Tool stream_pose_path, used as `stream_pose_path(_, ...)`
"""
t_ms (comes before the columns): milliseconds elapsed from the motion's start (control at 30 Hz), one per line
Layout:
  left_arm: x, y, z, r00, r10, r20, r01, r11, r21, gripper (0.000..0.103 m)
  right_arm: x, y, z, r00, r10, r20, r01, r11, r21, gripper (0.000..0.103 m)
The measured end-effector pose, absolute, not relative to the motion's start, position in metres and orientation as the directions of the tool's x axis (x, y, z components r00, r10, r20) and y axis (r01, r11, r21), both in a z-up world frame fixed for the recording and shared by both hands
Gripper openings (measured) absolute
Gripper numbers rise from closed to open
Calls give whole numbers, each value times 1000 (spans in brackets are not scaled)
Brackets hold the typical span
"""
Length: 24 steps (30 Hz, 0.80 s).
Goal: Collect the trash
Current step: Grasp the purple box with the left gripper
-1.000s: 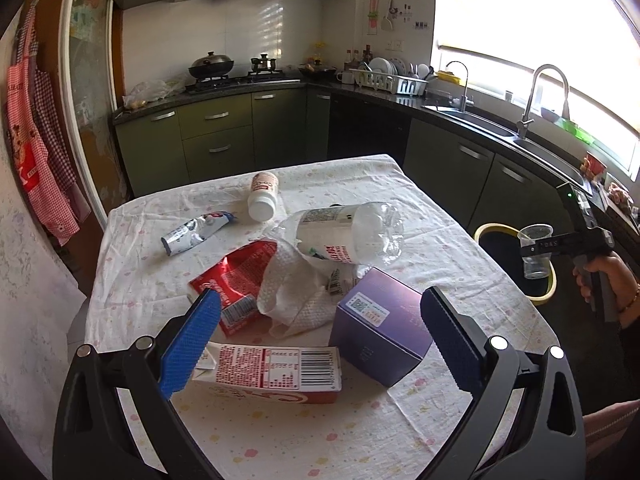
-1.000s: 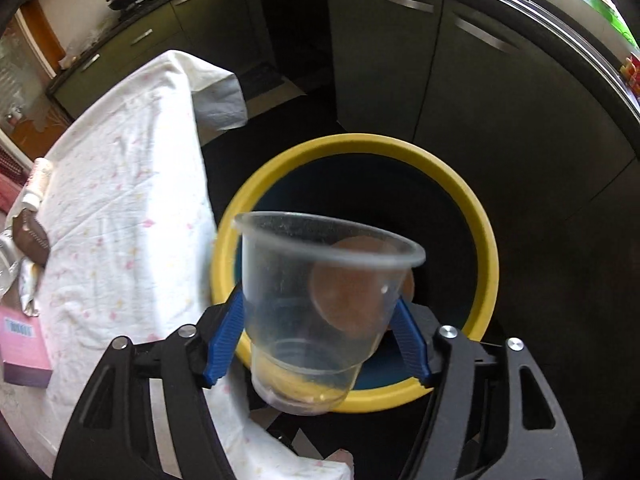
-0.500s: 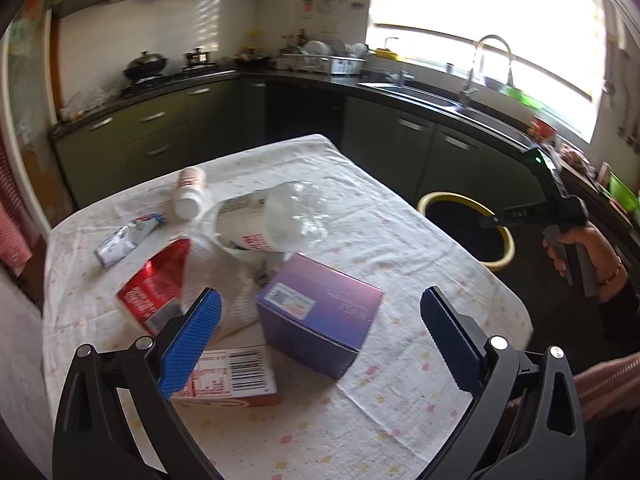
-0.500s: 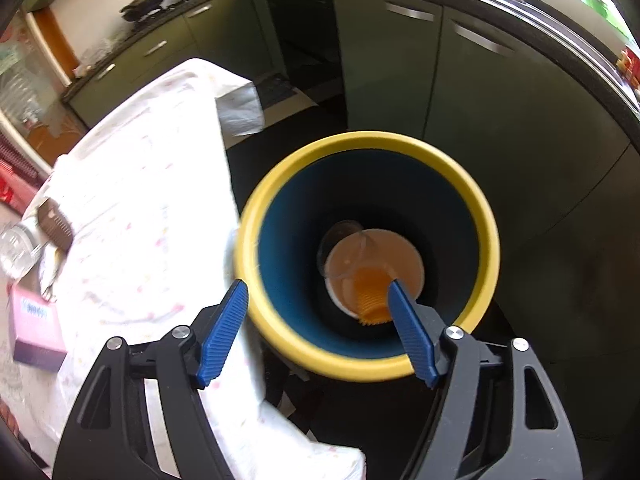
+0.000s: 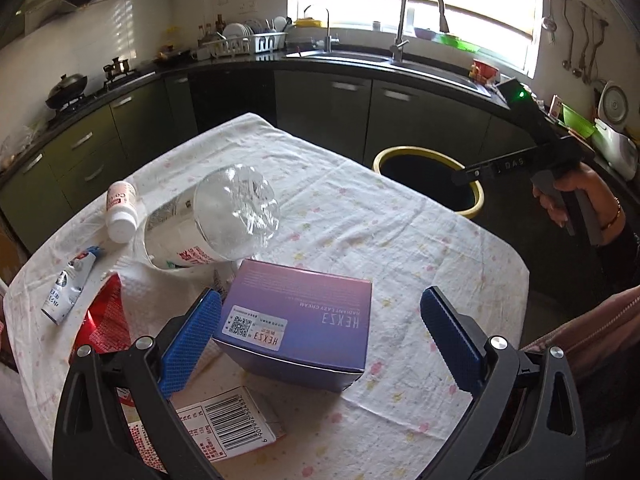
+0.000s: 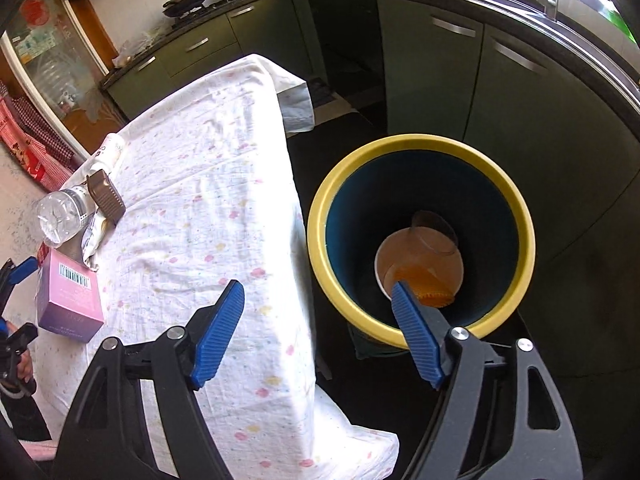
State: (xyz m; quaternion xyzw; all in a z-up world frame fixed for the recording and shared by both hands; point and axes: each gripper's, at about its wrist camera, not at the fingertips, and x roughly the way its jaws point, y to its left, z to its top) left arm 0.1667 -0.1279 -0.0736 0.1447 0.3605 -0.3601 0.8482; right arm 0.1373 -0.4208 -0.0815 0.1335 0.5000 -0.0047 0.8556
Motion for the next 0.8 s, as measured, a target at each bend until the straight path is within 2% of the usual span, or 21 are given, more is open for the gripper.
stream_pose_path(333,173,-122,-74,500,-487,-716,713,701,21,98,143,-417,-91,485,143,-863,136,962,236,72)
stream_pose_path(600,181,-130,-89,457,-480,-749,736,676,16,98,142,-414,-95,477,154,-865,127,962,241,72)
stream_pose_path(633,181,-131,-90,451,-480,-752,740,673,14,97,142,-414,-95,477,154,-866,127,962,241,72)
stream_pose_path(733,179,-133,-95,445,-469,-763,742,670,21,83,141,-414,-95,478,155,-865,128,962,243,73)
stream_pose_path(800,179,-133,-96,445,-462,-767,735,678,18,81,141,-413,-96,478,157,-864,128,961,246,73)
